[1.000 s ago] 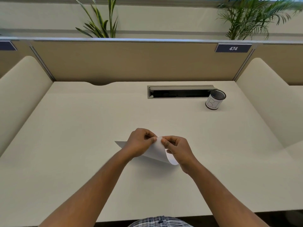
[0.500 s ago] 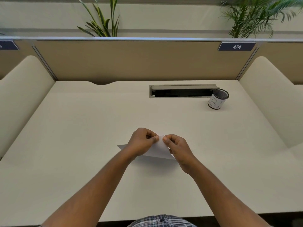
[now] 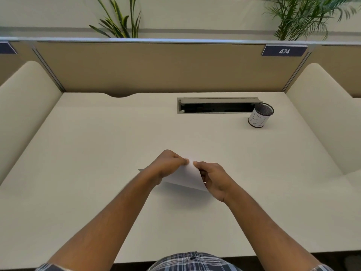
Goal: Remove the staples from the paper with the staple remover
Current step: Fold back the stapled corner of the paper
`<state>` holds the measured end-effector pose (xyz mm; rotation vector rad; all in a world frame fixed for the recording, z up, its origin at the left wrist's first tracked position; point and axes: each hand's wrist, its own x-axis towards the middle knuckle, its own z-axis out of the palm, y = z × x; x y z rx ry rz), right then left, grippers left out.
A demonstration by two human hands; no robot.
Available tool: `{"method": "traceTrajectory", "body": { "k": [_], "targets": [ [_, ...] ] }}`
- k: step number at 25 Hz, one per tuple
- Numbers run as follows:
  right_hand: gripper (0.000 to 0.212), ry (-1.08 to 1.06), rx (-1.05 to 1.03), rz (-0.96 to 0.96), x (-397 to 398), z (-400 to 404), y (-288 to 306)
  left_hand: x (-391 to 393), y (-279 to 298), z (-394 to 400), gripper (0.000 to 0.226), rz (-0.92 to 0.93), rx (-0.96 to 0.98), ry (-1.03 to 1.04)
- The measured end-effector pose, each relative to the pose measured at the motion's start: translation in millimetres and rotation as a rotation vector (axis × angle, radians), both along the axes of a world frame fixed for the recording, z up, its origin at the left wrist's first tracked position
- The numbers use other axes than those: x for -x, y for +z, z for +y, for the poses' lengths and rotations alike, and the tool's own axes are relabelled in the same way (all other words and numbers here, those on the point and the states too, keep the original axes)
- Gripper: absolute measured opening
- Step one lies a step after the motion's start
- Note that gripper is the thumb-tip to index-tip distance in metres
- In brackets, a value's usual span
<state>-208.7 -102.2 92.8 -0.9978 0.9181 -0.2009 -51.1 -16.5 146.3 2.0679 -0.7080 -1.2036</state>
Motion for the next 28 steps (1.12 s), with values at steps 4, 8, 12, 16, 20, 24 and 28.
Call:
{"method": "traceTrajectory", "body": {
  "k": [4,8,12,16,20,24,28],
  "targets": [
    [0.017,-0.044,-0.144,0.001,-3,-5,6,-2,5,-4,0.035,0.005,-0.054,0.063],
    [0.013,-0.053,-0.192,-0.005,-5,-7,11,-4,6,-8,0.036,0.017,-0.071,0.113],
    [0.021,-0.056,-0.163,-0.010,-4,-8,11,-5,7,-8,0.034,0.025,-0.088,0.114],
    [0.030,-0.071,-0.100,-0.005,-3,-5,7,-6,6,-7,0.034,0.017,-0.075,0.122],
    [0.019,-0.132,0.113,-0.095,0,-2,9,-4,2,-5,0.024,0.008,0.101,0.113],
    [0.010,-0.322,0.427,-0.199,-4,6,12,8,-13,-2,0.025,-0.417,0.409,0.177],
    [0.008,-0.481,0.540,-0.227,-15,11,16,29,-23,5,0.035,-0.638,0.656,0.394]
  ]
}}
